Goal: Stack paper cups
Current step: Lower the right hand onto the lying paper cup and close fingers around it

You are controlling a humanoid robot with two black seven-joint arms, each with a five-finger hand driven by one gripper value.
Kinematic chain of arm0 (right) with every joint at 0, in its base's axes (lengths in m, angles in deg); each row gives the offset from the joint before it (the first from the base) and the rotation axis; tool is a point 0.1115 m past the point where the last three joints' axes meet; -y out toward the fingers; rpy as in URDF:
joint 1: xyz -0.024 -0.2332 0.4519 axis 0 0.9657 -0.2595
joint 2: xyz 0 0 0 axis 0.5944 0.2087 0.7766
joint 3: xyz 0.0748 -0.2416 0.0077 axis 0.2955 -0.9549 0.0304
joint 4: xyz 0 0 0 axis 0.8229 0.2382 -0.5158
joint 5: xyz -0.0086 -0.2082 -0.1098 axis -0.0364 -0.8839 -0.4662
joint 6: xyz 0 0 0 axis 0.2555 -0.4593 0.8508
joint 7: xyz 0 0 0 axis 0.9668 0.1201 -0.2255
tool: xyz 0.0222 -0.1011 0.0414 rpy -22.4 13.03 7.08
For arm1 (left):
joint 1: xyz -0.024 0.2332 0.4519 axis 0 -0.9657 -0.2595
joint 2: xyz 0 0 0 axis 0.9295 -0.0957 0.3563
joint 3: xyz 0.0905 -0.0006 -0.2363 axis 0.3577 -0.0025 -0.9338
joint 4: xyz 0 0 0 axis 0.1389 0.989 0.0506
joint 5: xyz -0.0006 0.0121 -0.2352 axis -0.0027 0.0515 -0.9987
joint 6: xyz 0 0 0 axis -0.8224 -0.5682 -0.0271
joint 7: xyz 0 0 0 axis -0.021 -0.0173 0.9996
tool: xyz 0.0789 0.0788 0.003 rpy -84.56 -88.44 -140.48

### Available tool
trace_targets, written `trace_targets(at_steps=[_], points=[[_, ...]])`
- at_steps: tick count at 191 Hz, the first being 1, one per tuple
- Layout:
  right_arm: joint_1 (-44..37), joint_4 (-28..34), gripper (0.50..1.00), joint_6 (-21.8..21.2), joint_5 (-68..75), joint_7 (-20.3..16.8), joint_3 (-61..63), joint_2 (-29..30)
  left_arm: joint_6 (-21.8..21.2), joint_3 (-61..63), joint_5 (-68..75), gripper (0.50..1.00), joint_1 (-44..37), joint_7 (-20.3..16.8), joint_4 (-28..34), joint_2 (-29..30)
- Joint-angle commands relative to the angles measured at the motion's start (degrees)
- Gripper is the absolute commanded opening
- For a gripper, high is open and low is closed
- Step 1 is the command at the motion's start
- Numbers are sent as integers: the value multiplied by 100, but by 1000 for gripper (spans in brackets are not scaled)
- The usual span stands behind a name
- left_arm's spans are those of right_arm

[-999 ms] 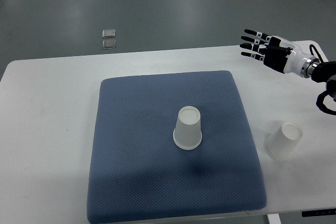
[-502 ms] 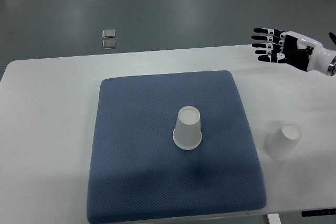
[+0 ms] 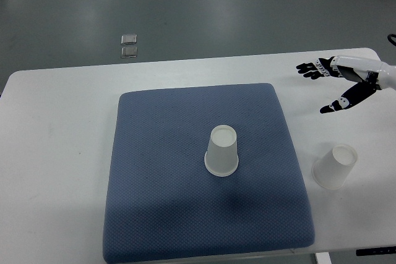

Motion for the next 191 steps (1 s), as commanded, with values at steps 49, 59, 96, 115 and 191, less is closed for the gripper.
trace_targets(at_steps=[49,59,96,115,191], points=[[-301,843,924,803,-1420,217,-881,-873,-9,0,-1,1000,0,0,0,0],[-301,913,924,873,-1517,217,-961,-908,0,0,-1,1000,0,0,0,0],[-301,1238,924,970,-1675,217,-1338,-1040,-9,0,-1,1000,0,0,0,0],[-301,1405,924,978,-1736,217,-1479,-1067,0,0,-1,1000,0,0,0,0],[-196,1265,924,1664,-1965,217,-2024,-821,0,0,-1,1000,0,0,0,0]])
